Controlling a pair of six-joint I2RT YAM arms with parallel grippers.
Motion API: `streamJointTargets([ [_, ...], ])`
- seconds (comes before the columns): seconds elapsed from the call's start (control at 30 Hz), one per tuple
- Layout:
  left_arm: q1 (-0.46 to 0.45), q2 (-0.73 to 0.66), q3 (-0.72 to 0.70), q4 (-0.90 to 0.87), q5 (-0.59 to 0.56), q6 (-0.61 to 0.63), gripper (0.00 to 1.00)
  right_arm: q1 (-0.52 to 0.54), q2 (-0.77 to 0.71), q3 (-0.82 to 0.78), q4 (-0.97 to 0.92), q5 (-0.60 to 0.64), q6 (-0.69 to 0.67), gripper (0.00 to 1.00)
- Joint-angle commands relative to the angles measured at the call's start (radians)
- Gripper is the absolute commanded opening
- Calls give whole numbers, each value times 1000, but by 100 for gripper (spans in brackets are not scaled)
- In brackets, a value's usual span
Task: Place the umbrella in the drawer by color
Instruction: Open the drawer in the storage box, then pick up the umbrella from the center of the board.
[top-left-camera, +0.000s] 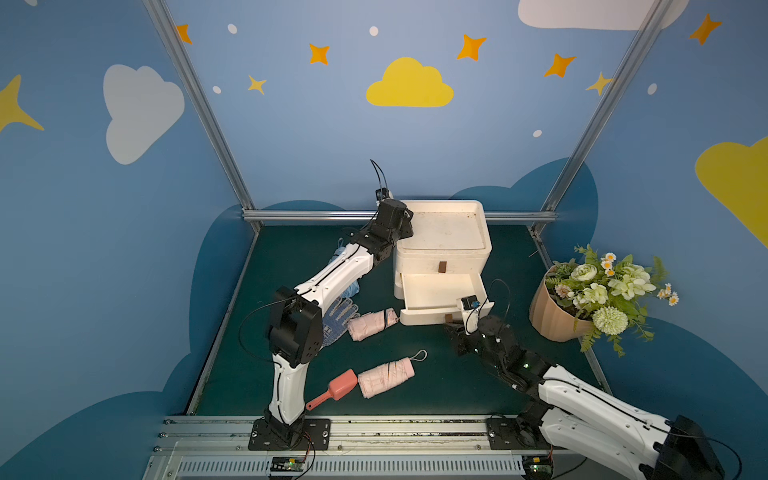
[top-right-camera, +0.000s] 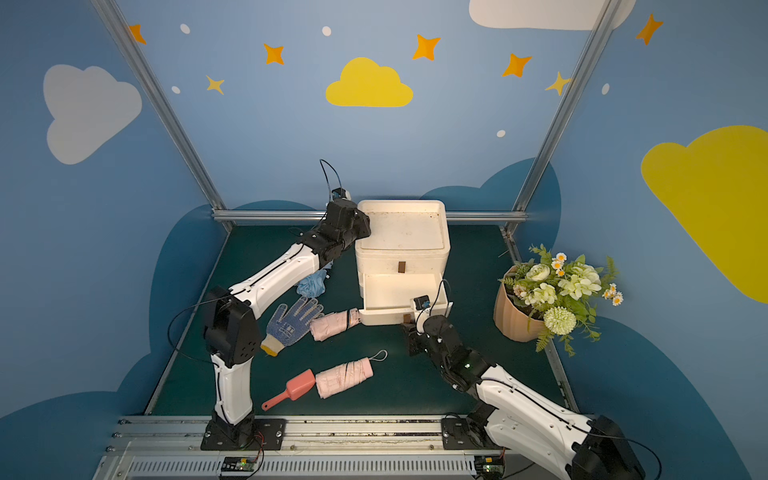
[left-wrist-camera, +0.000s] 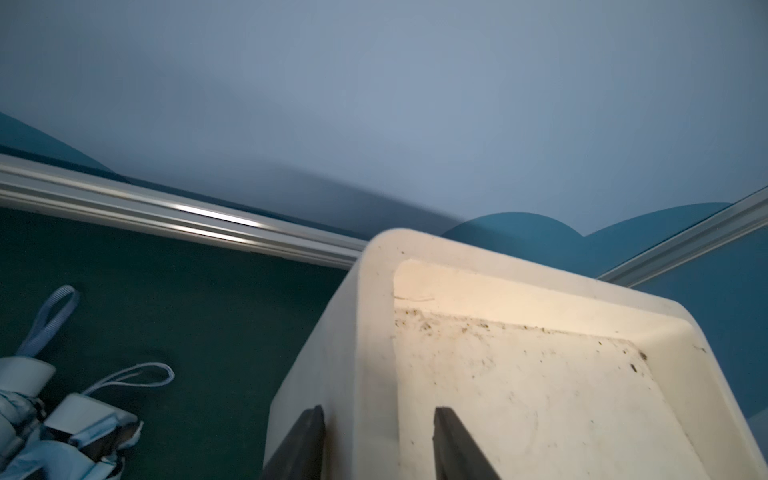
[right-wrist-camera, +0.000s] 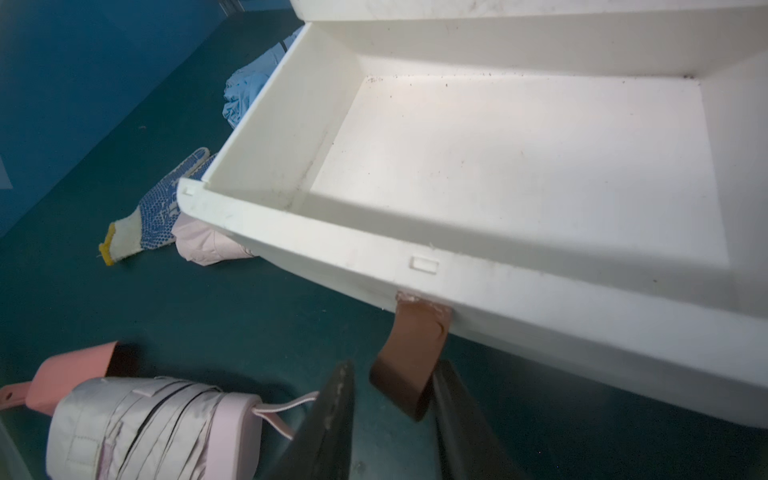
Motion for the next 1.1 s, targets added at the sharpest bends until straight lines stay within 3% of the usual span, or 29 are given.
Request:
streamJointTargets([
  [0.0, 18, -71, -14, -61, 105, 75, 56, 6, -95, 61, -145, -2, -58, 44],
  [0.13, 50, -223, -99, -106, 167, 177, 64, 5, -264, 61, -191, -23, -218, 54],
  [0.27, 50, -427, -254, -216, 202, 264, 68, 4, -417, 63, -239, -66, -319, 59],
  [0.43, 38, -730, -641, -247, 365, 248, 69, 5, -520, 95, -307, -62, -383, 60],
  [0.53, 12, -830, -804, -287, 488, 203, 68, 4, -526, 125, -334, -83, -430, 60],
  [0.63, -58, -863, -895, -333, 584, 185, 68, 4, -505, 153, -344, -90, -456, 61],
  [0.77, -162, -827, -945, -363, 613, 225, 68, 5, -469, 149, -316, -92, -465, 61],
  [1.07, -345, -528, -891, -425, 604, 303, 65, 4, -444, 141, -298, -100, -417, 60],
])
